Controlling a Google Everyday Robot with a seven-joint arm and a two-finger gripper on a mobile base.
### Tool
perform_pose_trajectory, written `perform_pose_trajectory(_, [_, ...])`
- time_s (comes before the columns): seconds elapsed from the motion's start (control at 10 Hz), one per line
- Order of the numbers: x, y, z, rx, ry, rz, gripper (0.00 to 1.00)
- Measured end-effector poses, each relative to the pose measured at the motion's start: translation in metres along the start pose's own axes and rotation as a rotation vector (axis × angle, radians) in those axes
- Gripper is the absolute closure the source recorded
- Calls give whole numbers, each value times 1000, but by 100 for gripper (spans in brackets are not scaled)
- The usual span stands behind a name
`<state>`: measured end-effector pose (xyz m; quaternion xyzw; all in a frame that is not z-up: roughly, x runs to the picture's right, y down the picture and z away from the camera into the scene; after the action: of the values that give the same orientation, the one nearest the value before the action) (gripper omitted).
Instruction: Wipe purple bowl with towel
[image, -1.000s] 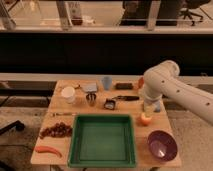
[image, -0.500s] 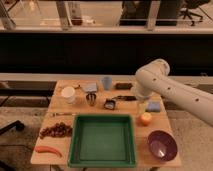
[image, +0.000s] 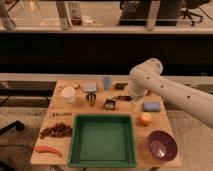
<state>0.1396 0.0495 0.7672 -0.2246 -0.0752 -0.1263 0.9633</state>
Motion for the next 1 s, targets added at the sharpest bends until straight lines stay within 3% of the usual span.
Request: perform_pose_trajectory(1.0, [-2, -3, 1, 6, -4, -12, 20])
